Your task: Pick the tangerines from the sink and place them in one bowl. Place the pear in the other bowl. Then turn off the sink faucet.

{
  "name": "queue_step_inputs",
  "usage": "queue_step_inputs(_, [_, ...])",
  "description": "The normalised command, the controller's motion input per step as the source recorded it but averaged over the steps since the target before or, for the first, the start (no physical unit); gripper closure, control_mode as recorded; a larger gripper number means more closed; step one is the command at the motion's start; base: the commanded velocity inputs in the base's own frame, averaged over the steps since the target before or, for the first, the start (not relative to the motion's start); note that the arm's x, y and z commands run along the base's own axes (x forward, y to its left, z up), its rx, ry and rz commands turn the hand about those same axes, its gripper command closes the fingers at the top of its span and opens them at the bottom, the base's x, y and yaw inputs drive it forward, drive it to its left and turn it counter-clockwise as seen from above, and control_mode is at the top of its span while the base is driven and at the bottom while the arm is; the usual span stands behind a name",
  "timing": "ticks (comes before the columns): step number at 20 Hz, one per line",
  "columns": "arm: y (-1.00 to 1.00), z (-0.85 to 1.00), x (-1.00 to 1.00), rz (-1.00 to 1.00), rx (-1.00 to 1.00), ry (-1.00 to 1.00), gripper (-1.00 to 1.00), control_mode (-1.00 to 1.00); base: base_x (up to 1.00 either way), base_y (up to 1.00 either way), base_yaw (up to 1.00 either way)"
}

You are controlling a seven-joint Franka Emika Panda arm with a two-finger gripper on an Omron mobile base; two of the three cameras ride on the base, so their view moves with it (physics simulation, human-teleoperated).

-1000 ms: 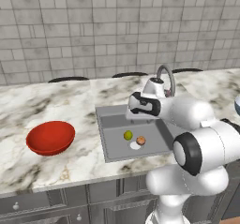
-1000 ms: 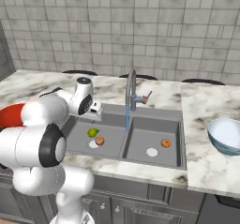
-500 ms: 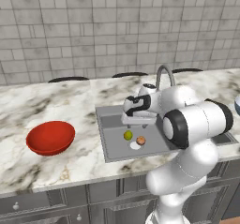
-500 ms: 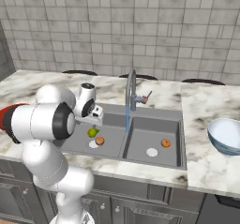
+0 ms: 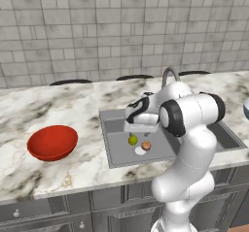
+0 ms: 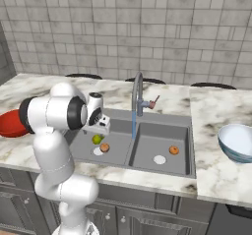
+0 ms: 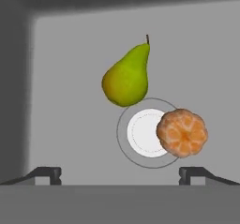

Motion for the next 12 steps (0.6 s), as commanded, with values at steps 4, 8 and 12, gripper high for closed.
queue_step_inputs(4, [0.03, -0.42, 0.32, 0.0, 0.0, 0.02, -1.0, -1.0, 0.0, 0.0, 0.0])
queue_step_inputs(8, [0.05, -0.38, 0.32, 0.0, 0.0, 0.01, -1.0, -1.0, 0.0, 0.0, 0.0])
queue_step_inputs(12, [0.08, -0.35, 0.35, 0.0, 0.0, 0.01, -1.0, -1.0, 0.0, 0.0, 0.0])
